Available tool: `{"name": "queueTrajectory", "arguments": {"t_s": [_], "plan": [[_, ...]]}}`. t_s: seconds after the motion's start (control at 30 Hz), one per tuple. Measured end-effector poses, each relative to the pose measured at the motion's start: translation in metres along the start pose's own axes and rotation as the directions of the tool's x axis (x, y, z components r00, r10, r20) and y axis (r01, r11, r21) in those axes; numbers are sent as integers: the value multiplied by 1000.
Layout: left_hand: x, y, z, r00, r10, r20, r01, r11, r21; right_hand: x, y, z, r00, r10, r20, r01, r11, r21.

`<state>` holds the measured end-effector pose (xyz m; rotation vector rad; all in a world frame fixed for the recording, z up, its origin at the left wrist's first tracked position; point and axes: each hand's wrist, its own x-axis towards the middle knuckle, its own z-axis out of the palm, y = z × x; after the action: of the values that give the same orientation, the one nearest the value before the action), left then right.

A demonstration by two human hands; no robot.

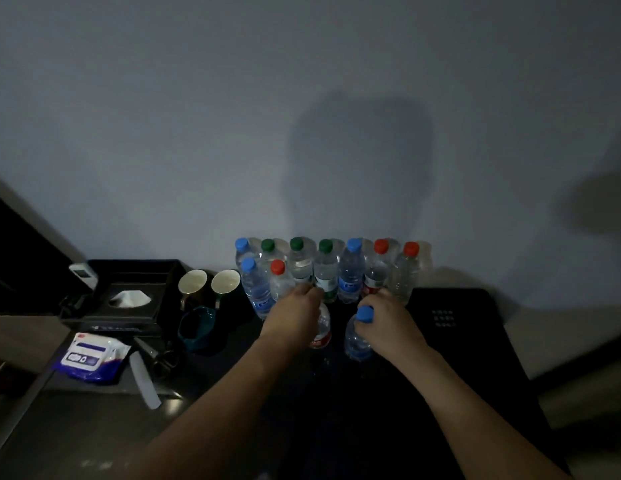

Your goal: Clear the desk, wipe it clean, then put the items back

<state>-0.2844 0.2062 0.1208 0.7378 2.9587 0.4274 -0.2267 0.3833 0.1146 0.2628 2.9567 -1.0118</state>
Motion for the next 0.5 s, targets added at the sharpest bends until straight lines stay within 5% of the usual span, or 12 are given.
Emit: {"name": "queueTrajectory", "arguments": {"t_s": [0.5], "plan": [[107,-48,65,986,-98,134,86,992,94,137,21,58,995,13,102,-7,998,-61]]}}
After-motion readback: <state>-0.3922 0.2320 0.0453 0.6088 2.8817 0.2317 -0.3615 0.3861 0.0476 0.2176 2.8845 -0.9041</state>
